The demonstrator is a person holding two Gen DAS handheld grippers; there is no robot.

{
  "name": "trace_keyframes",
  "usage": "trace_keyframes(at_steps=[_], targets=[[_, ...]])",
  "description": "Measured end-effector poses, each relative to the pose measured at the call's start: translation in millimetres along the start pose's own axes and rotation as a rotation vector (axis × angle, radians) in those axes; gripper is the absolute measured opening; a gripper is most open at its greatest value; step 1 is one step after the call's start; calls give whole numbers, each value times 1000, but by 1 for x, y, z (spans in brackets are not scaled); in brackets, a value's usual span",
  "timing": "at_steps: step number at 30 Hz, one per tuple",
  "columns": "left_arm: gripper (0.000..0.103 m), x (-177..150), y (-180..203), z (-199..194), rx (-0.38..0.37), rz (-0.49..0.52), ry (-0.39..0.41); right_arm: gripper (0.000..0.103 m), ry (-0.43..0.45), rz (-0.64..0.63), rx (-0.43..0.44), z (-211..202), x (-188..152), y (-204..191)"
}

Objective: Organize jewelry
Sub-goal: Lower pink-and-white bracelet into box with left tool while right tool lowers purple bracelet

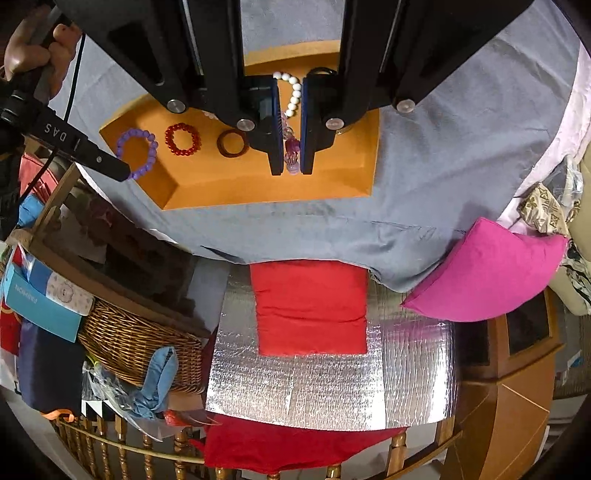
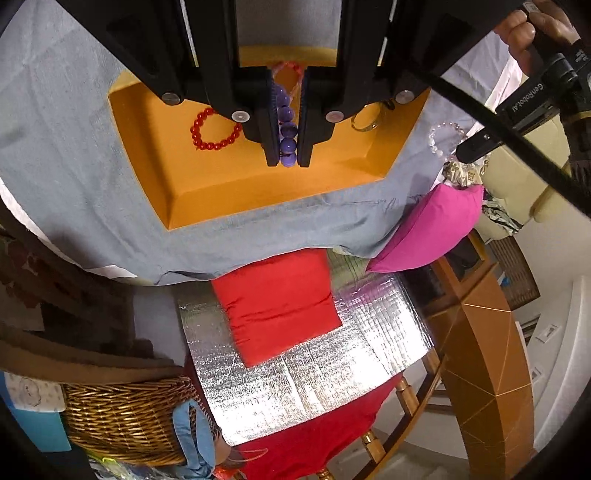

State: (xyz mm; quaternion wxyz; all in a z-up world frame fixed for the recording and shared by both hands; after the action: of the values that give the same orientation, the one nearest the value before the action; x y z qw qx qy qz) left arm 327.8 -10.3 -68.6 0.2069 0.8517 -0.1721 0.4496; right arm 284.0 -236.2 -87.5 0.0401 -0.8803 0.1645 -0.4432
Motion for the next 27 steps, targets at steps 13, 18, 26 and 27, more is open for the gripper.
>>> trace_keyframes(at_steps=[13,18,26,27], targets=[[9,-6,-13,47,-27,-51,-85,11,-98,86,6,38,-2,37],[9,-12,0,64,-20,-29,-122,11,-133,83,-2,48,-10,35],[9,-19,11,76,-16,-8,-152,11,-151,63,7,54,-18,26],[9,-20,11,78,-12,-7,-156,11,-153,62,5,55,-19,25]])
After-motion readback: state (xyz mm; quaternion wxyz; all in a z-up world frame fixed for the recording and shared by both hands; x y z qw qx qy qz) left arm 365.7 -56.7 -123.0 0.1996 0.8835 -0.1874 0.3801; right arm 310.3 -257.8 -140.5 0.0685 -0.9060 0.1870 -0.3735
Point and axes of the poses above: each gripper's, at about its wrist camera, not at the fingertips, and z roughly the way its jaws point, y to its right, x to its top, the point moved 1 cm from there along z, roughly the way its jaws point, and after that the axes turned 12 degrees about -x, right-handed, at the moved point
